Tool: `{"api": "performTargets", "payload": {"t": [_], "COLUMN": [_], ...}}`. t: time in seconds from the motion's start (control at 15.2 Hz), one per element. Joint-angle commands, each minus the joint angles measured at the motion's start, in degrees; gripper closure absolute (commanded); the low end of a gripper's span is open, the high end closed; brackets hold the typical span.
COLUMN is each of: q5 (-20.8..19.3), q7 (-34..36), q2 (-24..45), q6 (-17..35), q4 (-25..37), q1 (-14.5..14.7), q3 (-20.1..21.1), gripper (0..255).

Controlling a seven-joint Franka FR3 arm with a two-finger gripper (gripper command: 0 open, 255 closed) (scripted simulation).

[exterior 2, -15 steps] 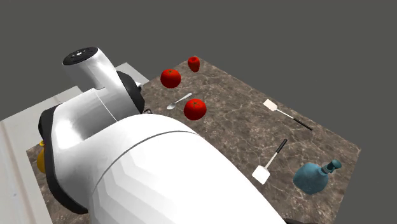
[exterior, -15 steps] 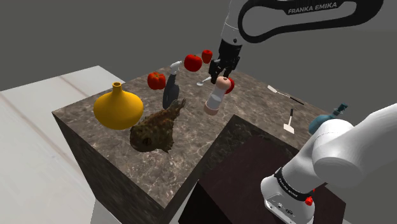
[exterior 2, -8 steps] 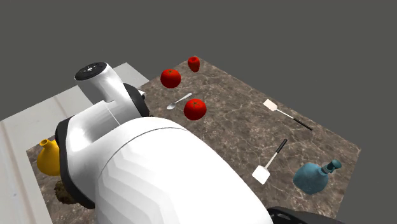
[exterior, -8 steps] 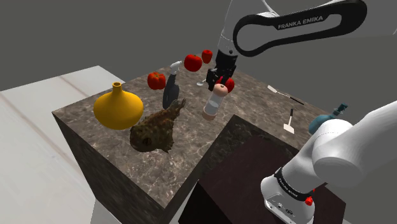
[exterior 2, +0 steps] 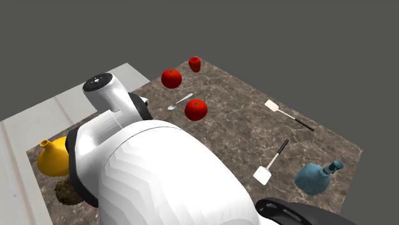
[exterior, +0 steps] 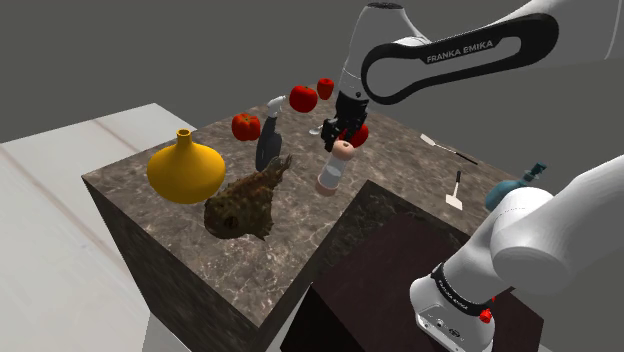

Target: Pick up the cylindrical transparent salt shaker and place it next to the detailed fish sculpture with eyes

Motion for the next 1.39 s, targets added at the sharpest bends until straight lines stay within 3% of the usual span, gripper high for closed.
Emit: {"api": "performTargets", "payload": {"t": [0.0, 0.2, 0.26, 0.59, 0.86, 1.32], "q5": [-0.01, -0.01, -0.01, -0.01, 0.55, 0.55], "q7": [0.0, 0.0, 0.0, 0.0, -0.24, -0.24], "q2": [0.04, 0.04, 0.04, 0.04, -3.06, -3.06], "q6": [0.12, 0.12, 0.12, 0.12, -7.66, -7.66], "q4": [-0.05, -0.05, -0.05, -0.05, 4.61, 4.61], "q1": [-0.01, -0.01, -0.01, -0.01, 0.35, 0.34], "q3": [-0.01, -0.01, -0.01, -0.01, 0.42, 0.43], "gripper": [255, 255, 0, 0, 0, 0]}}
